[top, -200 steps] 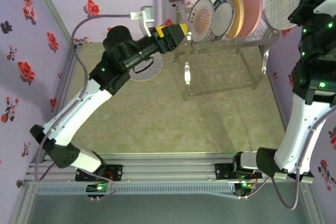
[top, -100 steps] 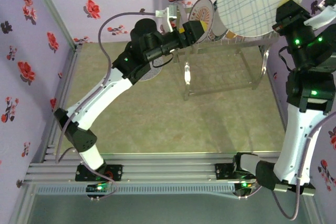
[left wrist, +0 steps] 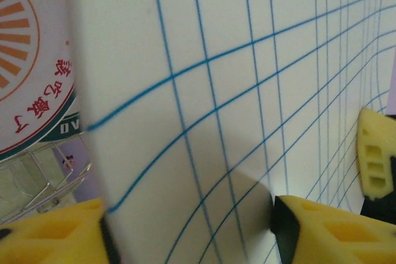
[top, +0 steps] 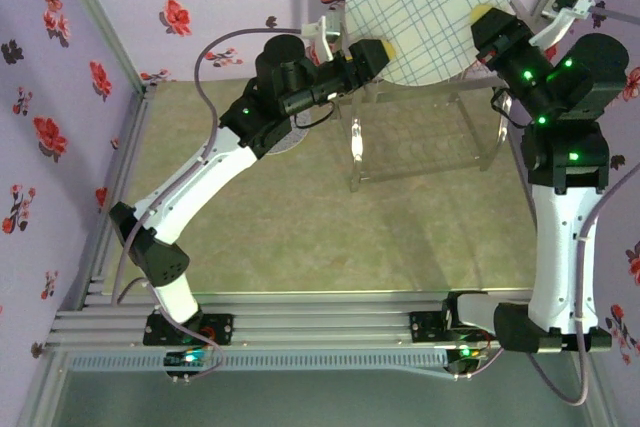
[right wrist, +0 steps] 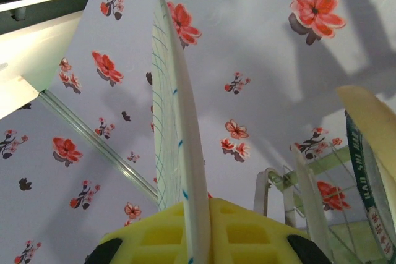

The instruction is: Unload the plates from the dish rack

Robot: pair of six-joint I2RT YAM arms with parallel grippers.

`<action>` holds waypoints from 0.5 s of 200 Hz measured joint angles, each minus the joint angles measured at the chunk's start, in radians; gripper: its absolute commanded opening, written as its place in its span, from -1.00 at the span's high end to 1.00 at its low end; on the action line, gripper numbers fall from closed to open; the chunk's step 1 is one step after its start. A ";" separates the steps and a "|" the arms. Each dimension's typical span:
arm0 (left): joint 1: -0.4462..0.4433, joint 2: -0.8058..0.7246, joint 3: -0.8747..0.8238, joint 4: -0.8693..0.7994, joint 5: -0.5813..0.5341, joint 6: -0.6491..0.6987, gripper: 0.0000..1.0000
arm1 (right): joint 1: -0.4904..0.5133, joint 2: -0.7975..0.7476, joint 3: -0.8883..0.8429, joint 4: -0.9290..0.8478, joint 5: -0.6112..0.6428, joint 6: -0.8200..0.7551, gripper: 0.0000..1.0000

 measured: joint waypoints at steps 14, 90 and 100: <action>0.001 0.000 0.002 0.000 0.001 -0.006 0.21 | 0.007 0.001 -0.013 0.003 0.001 0.002 1.00; 0.029 -0.052 -0.007 0.059 0.027 -0.135 1.00 | 0.024 0.014 -0.049 0.055 0.022 0.099 0.74; 0.035 -0.058 -0.019 0.071 0.034 -0.141 1.00 | 0.025 0.013 -0.049 0.054 0.019 0.094 0.40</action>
